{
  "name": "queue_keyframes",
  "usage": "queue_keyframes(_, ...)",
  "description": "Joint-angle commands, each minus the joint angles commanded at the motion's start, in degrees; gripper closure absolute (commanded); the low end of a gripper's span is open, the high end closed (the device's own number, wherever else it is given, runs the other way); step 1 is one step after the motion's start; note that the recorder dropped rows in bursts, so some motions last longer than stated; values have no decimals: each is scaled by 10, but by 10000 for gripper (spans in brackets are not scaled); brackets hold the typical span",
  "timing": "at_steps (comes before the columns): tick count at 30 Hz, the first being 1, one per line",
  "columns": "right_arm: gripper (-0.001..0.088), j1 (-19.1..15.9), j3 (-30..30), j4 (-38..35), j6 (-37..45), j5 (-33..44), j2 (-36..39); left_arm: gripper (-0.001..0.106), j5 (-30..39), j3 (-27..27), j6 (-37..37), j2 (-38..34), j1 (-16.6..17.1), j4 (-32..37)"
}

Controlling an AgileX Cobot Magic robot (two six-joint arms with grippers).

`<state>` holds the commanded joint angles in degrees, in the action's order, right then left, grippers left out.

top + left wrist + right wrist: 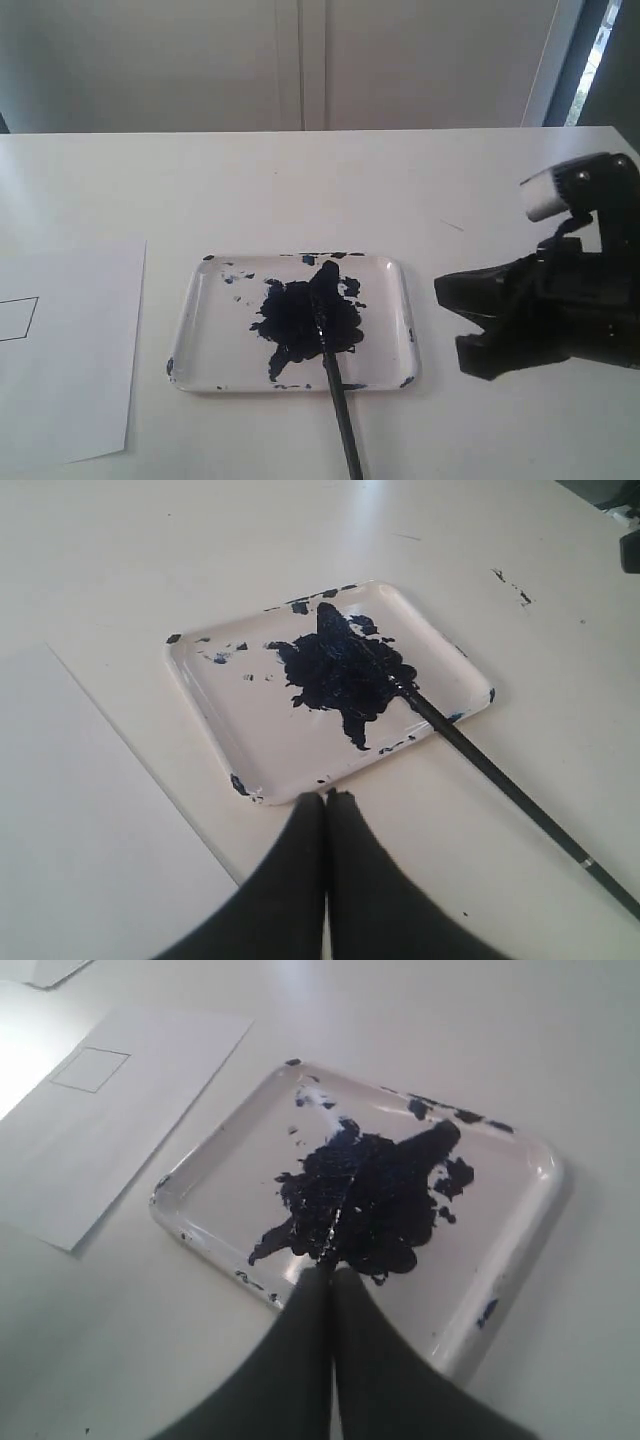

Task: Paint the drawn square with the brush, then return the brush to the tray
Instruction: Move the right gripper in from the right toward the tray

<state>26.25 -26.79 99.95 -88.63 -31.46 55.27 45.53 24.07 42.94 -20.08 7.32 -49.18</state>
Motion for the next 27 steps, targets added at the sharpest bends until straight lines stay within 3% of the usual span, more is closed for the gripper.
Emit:
queue_keyframes(3, 868, 0, -6, 0, 34, -38, -27, 1053, 0, 0, 6, 0, 0, 0)
queue_keyframes(10, 868, 0, -13, 0, -24, -32, -75, 1053, -5, 0, 6, 0, 0, 0)
queue_keyframes(27, 868, 0, -11, 0, -46, -9, -77, 1053, -10, 0, 6, 0, 0, 1)
